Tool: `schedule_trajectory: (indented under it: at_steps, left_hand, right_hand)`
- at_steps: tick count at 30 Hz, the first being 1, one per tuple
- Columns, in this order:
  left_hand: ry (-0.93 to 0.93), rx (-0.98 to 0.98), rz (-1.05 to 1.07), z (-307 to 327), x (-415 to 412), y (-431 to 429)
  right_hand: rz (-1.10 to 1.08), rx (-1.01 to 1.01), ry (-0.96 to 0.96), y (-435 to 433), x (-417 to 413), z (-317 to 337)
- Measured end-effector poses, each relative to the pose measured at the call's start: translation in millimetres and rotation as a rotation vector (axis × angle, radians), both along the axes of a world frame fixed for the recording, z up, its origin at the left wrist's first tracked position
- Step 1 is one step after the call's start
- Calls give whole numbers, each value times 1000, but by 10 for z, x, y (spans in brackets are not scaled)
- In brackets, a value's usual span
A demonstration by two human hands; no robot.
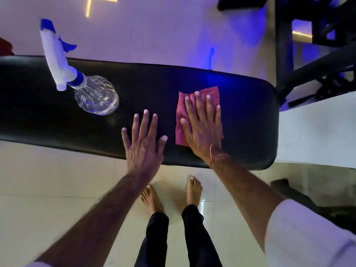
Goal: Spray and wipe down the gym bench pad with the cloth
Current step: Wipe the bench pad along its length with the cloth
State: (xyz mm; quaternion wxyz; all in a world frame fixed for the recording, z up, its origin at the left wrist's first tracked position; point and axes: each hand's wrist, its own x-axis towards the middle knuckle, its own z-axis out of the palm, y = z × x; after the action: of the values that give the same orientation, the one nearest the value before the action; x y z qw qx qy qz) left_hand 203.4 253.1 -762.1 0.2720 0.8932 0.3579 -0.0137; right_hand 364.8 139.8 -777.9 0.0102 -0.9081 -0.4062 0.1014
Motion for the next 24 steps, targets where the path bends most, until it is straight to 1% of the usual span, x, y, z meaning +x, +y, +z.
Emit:
schedule_trajectory:
  at_steps: [2,3,4,5,6,7,9,12,15,18,19,20,22,23,24]
  left_hand:
    - [-36,-7,62,55,51,-21]
    - [-51,1,92,91,87,-30]
    - [-65,11,123,124,135,-38]
    - [-73,12,160,153,191,-50]
    - [-78,-2,205,179,256,-57]
    - [-75,-28,249,199,331,-57]
    - [-44,-80,305,223,495,-59]
    - [-18,-175,350,243,699,-49]
    - [-91,-302,451,288,786,8]
    - [-163,-418,580,345,739,105]
    - [-190,-478,621,368,715,136]
    - [-237,-578,665,392,695,161]
    - [-337,-794,726,464,664,217]
    - [-362,-853,730,507,659,249]
    - [-377,-882,722,556,667,281]
  right_hand:
    - [59,86,82,21,-160,25]
    - [77,168,168,-56,-221,53]
    - [46,271,248,-163,-253,84]
    - [-45,378,288,-269,-260,116]
    - [-174,457,284,-343,-241,151]
    - [-305,492,261,-372,-201,192]
    - [-468,469,262,-321,-94,253]
    - [-505,436,368,-106,58,291]
    - [-560,451,439,30,122,331]
    - [-615,410,532,23,138,355]
    - [-636,428,604,0,158,363]
    - [-672,478,704,-27,188,382]
    - [-751,617,956,-44,284,466]
    - [-768,673,1067,-38,341,521]
    - [-752,711,1130,-17,400,581]
